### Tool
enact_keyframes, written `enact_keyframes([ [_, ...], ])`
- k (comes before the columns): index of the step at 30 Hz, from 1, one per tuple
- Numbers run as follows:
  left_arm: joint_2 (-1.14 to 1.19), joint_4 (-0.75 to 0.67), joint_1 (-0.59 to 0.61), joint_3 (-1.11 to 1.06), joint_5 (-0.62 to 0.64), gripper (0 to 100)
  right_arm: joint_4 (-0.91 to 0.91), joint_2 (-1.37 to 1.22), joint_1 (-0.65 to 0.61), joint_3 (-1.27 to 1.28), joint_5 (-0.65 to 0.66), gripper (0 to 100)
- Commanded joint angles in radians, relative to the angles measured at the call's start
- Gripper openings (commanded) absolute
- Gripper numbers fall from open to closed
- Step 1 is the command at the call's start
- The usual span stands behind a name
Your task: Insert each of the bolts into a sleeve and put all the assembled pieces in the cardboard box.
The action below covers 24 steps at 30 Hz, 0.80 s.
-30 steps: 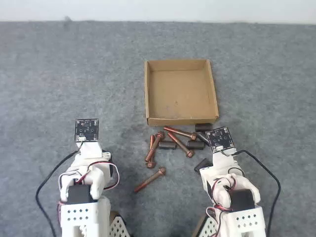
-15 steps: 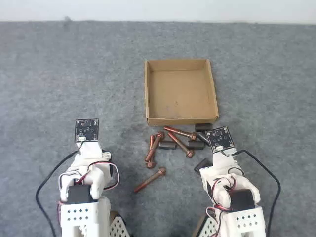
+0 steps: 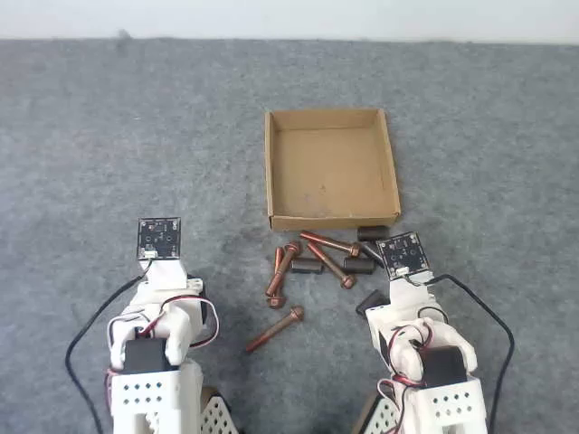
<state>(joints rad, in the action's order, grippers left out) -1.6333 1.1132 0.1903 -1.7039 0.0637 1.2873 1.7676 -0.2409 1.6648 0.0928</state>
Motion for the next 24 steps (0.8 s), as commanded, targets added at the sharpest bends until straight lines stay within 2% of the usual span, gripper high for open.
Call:
enact_keyframes([
  [1, -0.021, 0.003, -0.003, 0.031, -0.009, 1, 0.005, 0.001, -0.005, 0.012, 0.008, 0.6],
  [24, -0.021, 0.003, -0.003, 0.031, -0.009, 1, 0.005, 0.001, -0.015, 0.012, 0.003, 0.6],
])
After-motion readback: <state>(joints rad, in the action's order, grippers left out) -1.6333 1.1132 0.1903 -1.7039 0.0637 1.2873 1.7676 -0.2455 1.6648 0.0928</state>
